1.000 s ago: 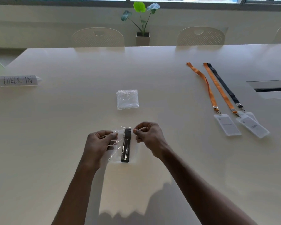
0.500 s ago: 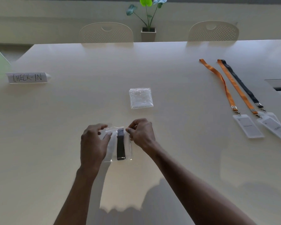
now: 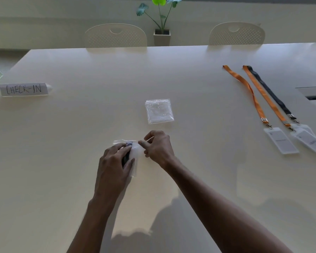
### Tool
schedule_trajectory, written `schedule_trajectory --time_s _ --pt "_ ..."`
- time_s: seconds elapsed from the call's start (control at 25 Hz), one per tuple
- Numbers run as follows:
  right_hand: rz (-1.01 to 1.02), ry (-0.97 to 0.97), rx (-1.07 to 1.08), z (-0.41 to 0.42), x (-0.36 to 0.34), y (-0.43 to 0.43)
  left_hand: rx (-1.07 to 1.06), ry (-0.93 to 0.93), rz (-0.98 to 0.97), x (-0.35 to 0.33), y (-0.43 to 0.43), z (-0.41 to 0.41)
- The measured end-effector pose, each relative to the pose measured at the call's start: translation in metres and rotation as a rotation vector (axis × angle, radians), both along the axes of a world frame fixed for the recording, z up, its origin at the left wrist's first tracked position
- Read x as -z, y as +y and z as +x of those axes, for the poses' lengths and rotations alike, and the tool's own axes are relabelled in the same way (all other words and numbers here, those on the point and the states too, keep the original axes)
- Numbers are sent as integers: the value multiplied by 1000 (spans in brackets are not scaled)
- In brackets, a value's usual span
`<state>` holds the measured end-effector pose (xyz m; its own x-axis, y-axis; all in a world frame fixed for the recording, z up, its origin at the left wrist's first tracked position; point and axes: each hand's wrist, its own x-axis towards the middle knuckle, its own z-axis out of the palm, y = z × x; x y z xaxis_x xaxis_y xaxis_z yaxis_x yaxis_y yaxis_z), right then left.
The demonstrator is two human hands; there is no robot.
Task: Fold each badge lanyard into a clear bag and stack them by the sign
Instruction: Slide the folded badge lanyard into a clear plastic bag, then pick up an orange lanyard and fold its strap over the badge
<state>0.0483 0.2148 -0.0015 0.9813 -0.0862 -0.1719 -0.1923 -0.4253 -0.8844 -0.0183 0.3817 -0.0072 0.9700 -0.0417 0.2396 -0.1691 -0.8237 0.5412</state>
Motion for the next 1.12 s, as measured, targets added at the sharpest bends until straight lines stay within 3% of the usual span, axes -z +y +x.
schedule_trajectory --time_s 0.2,0.36,0.6,0.76,0.96,1.12 --pt "-251 -204 118 24 -9 -29 -7 -65 -36 -8 -6 10" --pt "-382 -245 236 64 -19 -58 -10 -148 -67 -32 -38 40" --pt "-446 -131 212 115 -8 -93 86 2 71 -35 -85 120" --pt "-484 -156 200 117 -8 -111 115 37 193 -24 -111 145" --pt "-824 -195 371 109 -24 -212 151 -35 194 -27 -156 136" --pt "-1027 49 516 88 -30 -311 264 -56 153 -29 -225 113"
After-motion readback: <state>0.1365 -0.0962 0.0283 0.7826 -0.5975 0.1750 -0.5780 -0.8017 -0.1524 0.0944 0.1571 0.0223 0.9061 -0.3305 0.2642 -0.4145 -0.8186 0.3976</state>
